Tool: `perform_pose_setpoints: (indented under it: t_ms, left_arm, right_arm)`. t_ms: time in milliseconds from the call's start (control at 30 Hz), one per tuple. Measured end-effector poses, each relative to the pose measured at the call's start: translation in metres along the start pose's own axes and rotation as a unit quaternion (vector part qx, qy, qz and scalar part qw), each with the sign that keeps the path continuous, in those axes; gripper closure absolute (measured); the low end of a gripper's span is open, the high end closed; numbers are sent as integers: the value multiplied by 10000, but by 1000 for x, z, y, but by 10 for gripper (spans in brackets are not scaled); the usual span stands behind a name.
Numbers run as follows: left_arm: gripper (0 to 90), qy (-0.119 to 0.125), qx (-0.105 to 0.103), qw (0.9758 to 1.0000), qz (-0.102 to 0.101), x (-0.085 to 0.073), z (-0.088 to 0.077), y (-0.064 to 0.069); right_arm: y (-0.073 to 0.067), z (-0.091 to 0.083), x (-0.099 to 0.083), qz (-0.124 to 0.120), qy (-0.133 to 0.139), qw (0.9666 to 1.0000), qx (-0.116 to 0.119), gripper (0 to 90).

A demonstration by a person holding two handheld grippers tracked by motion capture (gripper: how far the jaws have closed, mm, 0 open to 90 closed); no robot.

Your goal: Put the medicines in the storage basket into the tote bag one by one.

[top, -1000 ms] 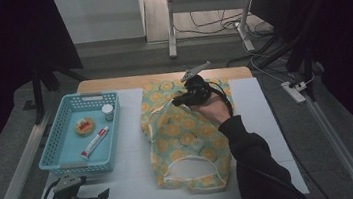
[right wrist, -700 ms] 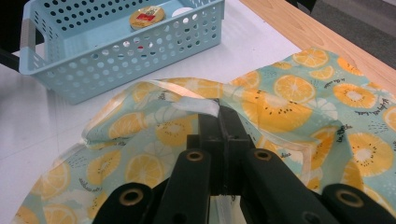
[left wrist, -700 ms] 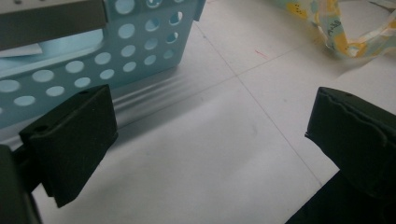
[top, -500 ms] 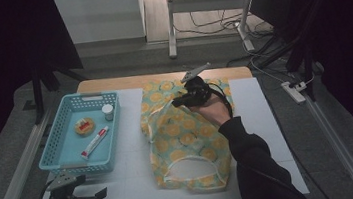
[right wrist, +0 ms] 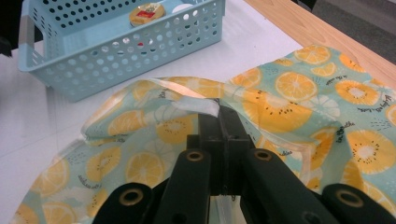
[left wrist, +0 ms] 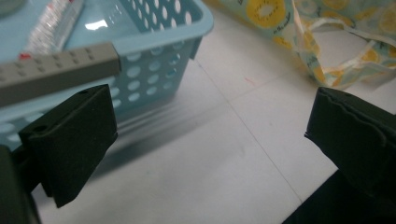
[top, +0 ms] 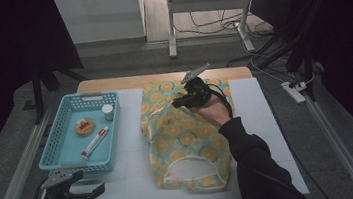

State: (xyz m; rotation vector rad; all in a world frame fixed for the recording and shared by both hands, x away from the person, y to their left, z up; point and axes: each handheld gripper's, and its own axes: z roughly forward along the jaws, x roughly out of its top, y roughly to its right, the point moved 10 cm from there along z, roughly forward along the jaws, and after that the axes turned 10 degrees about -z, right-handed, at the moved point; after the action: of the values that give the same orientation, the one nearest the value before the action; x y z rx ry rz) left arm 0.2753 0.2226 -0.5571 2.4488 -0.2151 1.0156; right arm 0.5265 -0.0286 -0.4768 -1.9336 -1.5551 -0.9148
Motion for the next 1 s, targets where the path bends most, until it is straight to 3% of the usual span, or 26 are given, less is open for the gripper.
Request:
perform_pose_setpoints:
  t_ms: [200, 333, 500, 733, 1000]
  left_arm:
    - [18, 134, 151, 9998, -24, 9, -4, -8]
    - [13, 92, 279, 9996, 53, 15, -4, -12]
    - [0, 123, 46, 9999, 91, 23, -2, -10]
    - [0, 192, 334, 9988, 311, 41, 0, -20]
    - [2, -5, 308, 9990, 320, 54, 10, -26]
  right_arm:
    - [1, 1, -2, 12, -7, 10000, -3, 900]
    - [2, 0, -3, 18, 0, 10000, -16, 900]
    - [2, 0, -3, 6, -10, 10000, -20, 900]
    - [2, 1, -3, 16, -14, 10000, -27, 900]
    - [3, -1, -3, 30, 11, 10000, -42, 900]
